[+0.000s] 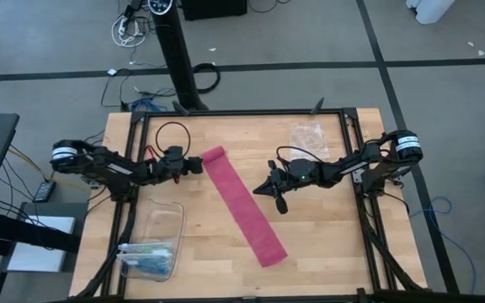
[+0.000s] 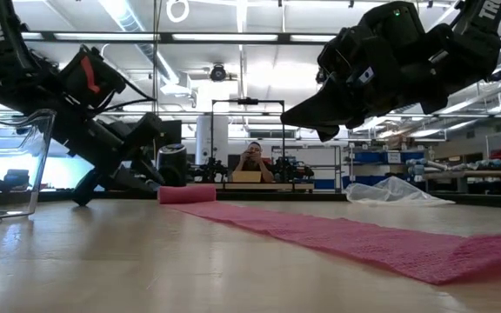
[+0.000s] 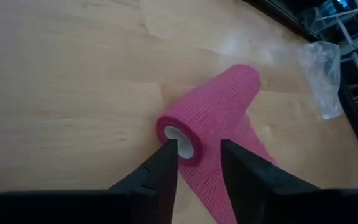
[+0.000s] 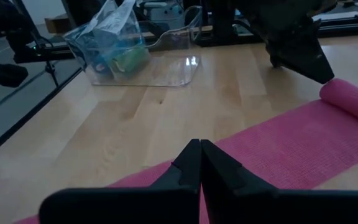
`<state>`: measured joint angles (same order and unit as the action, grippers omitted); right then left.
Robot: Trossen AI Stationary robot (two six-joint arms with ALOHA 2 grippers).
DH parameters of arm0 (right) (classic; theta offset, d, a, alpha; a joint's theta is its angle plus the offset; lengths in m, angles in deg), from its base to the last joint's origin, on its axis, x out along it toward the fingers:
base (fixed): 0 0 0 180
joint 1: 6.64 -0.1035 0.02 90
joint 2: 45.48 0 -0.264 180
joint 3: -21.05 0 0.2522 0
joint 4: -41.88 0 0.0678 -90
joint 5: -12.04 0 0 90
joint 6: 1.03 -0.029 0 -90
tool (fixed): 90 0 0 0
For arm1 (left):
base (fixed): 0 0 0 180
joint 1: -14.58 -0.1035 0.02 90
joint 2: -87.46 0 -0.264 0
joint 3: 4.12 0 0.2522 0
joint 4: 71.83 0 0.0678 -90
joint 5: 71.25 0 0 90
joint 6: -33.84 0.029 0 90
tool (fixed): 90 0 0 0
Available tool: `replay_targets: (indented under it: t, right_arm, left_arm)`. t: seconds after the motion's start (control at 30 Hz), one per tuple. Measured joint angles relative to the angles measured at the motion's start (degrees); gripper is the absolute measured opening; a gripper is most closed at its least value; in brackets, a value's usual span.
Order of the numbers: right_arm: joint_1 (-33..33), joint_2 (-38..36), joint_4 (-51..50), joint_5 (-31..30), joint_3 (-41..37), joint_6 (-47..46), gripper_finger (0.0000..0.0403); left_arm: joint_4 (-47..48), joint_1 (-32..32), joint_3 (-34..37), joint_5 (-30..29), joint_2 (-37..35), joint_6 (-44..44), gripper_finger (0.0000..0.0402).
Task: Roll bandage
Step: Roll the pink bandage
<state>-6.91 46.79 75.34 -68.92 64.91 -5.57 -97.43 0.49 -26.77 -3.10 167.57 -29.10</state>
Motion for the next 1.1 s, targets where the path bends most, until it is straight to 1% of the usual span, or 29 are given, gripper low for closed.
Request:
replay_targets:
  t: [0.27,0.37,0.43,0.57,0.7,0.83,0.93,1.1]
  right_arm:
    - [0.0,0.0,0.1,-0.4,0.0,0.2,0.0008]
    - [0.4,0.0,0.5,-0.7,0.0,0.1,0.0006]
    - [0.8,0.0,0.7,-2.1,0.1,-0.4,0.0004]
    - [2.4,0.0,0.6,-7.2,1.7,-1.0,0.0002]
    - [5.5,1.1,-2.2,-8.0,5.7,0.8,0.0001]
    - [8.9,6.3,-8.3,-8.2,12.0,0.9,0.0001]
    - [10.9,12.6,-8.8,-8.3,16.8,-1.2,0.0001]
    - [13.1,22.5,-10.4,-13.3,24.7,-4.8,0.0001]
  left_arm:
    - [-2.5,-1.1,0.0,0.5,1.2,-0.5,0.0142]
    - [-2.5,-1.6,0.0,2.0,1.2,-0.6,0.0142]
    - [-2.6,-1.7,0.0,2.7,1.2,-1.1,0.0142]
    - [-2.7,-1.7,0.0,3.2,1.2,-1.2,0.0142]
    - [-2.7,-1.8,0.0,4.2,1.2,-1.3,0.0142]
    - [-2.6,-1.8,0.0,4.2,1.2,-1.5,0.0142]
    - [-1.6,-1.7,-0.1,4.5,1.2,-1.6,0.0142]
    - [-1.1,-1.6,-0.2,4.6,1.2,-1.3,0.0142]
